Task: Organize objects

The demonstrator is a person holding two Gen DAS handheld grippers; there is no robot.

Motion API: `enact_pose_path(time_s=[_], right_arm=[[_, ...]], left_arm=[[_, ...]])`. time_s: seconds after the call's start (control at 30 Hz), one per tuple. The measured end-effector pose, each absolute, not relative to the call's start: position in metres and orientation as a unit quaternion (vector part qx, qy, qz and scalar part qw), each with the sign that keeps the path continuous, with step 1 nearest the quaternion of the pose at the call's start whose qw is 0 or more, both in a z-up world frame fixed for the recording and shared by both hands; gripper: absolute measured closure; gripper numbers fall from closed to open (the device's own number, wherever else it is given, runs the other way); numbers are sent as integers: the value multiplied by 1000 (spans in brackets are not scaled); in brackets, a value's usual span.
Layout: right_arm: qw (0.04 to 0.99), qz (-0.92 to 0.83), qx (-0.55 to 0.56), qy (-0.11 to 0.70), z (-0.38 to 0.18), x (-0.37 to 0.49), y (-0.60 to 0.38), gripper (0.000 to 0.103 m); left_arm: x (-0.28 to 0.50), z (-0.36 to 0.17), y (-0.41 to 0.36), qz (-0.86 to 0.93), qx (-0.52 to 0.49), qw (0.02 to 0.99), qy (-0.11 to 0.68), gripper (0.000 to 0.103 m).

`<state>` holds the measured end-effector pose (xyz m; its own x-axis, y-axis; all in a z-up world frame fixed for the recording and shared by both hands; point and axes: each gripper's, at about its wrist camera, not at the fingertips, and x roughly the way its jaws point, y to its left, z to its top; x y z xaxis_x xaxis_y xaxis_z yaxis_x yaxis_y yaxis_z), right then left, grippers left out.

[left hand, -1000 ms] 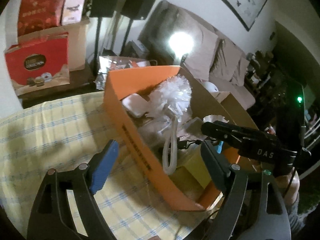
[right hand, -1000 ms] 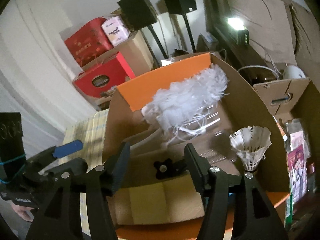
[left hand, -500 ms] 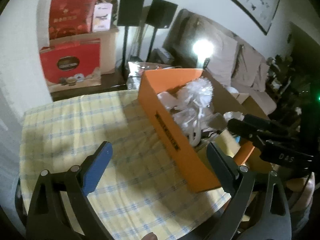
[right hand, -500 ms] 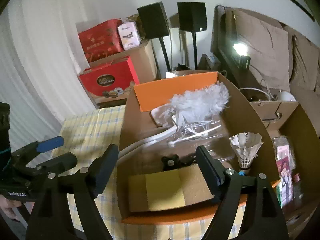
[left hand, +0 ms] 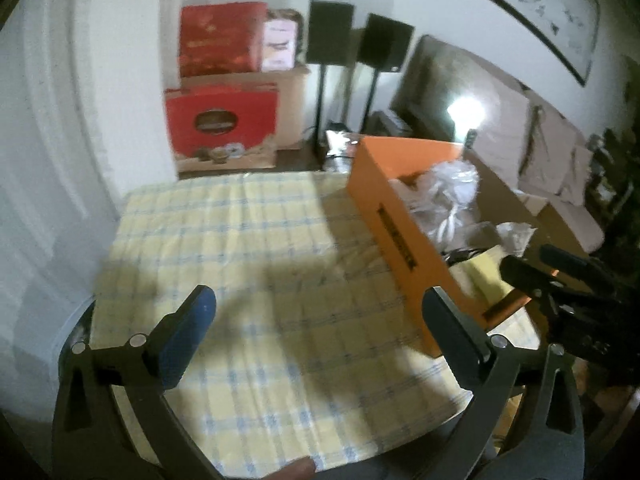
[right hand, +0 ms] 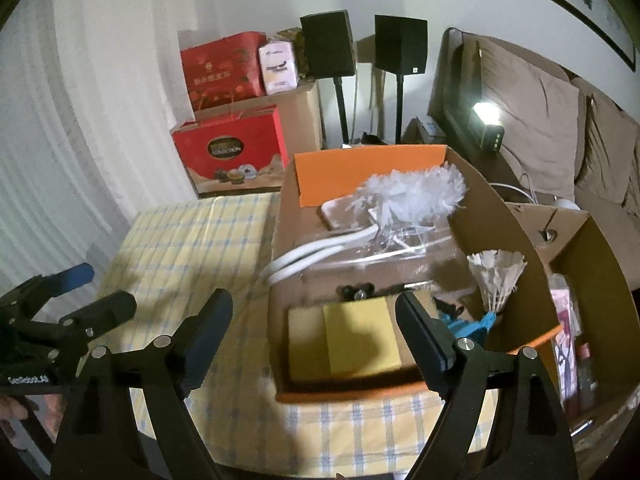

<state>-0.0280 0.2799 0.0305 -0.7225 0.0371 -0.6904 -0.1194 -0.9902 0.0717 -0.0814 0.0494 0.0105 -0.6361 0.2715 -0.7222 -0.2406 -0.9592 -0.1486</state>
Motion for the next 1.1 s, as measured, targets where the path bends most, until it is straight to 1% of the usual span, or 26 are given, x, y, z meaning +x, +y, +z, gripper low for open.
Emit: enact_pose_path(time_s=[0.17,0.3,0.7,1.1], right_arm=[[54,930,-362,44,25,-8,271,17],[59,931,-357,46,23,7,271,16],[81,934,-347,37,24,41,269,16],[83,932,-352,29,19,49,267,16]], left_arm=[[-67,3,36,902,-409,130,-40,0],[-53,4,35,908,-403,114,-20,0],[-16,3,30,909,-403,106,-11,0],[-7,0,34,908,-406,100,-2,0]])
